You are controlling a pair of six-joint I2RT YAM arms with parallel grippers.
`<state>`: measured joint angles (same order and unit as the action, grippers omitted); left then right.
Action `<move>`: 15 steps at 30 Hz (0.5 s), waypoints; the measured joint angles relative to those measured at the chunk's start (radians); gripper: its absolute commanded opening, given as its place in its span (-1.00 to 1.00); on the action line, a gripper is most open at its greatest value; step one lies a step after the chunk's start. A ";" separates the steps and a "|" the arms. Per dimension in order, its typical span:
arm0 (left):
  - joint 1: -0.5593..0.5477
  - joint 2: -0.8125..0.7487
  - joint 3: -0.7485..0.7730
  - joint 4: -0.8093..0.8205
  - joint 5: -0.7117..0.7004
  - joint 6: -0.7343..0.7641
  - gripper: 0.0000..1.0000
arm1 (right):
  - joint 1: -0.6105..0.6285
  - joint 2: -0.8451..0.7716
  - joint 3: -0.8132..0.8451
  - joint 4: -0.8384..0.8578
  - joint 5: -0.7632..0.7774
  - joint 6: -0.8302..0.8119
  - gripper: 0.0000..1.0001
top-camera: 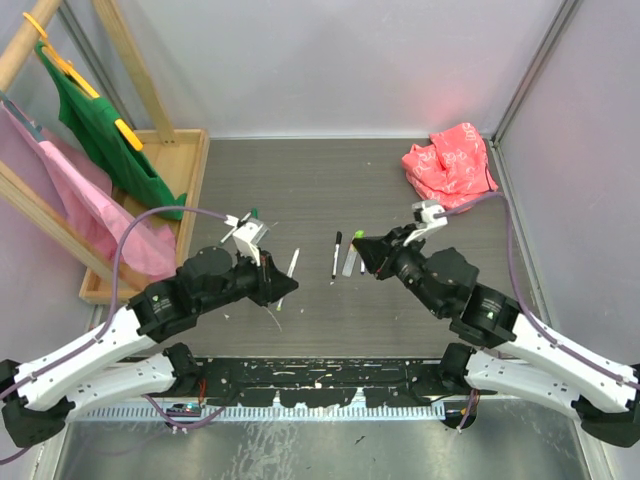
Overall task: Insert the pens into the pen caps
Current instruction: Insert the pen cap onto the pen.
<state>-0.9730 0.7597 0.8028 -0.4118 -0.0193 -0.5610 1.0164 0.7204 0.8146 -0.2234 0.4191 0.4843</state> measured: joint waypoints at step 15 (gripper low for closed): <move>-0.063 0.097 0.052 0.162 0.122 0.037 -1.00 | 0.000 -0.101 0.000 0.190 -0.018 0.047 -0.99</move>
<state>-1.0359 0.8562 0.8547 -0.2497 0.1024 -0.5236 1.0164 0.6197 0.8146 -0.0338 0.4011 0.5316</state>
